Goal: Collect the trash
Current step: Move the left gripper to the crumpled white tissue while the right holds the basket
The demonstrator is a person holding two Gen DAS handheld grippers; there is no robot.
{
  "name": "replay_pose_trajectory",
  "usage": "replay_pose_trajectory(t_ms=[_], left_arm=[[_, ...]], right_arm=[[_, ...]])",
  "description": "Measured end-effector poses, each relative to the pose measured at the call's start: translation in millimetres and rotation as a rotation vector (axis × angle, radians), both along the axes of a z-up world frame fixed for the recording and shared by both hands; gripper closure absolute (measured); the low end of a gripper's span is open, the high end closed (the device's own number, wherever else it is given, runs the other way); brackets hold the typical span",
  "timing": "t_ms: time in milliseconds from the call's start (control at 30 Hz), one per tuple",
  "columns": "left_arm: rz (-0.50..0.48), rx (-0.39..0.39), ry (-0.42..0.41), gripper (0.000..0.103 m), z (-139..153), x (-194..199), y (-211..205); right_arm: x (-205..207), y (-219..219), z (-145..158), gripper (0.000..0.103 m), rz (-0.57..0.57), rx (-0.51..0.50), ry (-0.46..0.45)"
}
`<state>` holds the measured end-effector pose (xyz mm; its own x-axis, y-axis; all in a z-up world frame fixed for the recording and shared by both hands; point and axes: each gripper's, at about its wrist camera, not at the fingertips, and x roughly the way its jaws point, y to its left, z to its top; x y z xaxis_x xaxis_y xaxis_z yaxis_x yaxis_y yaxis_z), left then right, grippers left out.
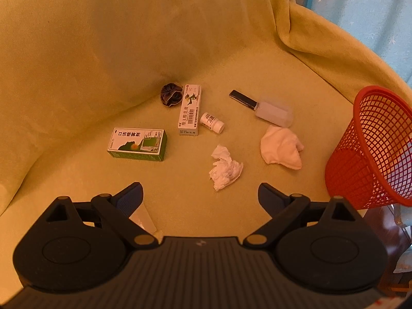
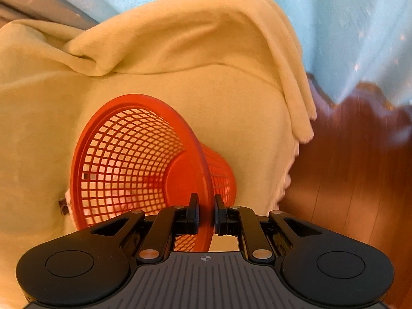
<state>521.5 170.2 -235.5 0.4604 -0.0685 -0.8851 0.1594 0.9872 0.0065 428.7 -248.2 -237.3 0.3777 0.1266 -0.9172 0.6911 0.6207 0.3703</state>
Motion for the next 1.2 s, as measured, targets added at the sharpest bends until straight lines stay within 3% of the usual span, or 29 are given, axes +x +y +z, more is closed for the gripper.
replay_pose_trajectory(t_ms=[233,600,1200], left_arm=[[-0.050,0.006,0.029,0.009,-10.3,4.2,-8.3],[-0.116,0.005,0.047,0.009,-20.1,14.5,-12.8],[-0.173,0.040,0.076,0.019,-61.0,28.3,-9.4]], right_arm=[[9.3,0.4,-3.6,0.095,0.120,-0.081,0.086],[17.2,32.0,7.2,0.092,0.282,-0.190,0.134],[40.4,31.2,19.4,0.095,0.146,-0.136,0.158]])
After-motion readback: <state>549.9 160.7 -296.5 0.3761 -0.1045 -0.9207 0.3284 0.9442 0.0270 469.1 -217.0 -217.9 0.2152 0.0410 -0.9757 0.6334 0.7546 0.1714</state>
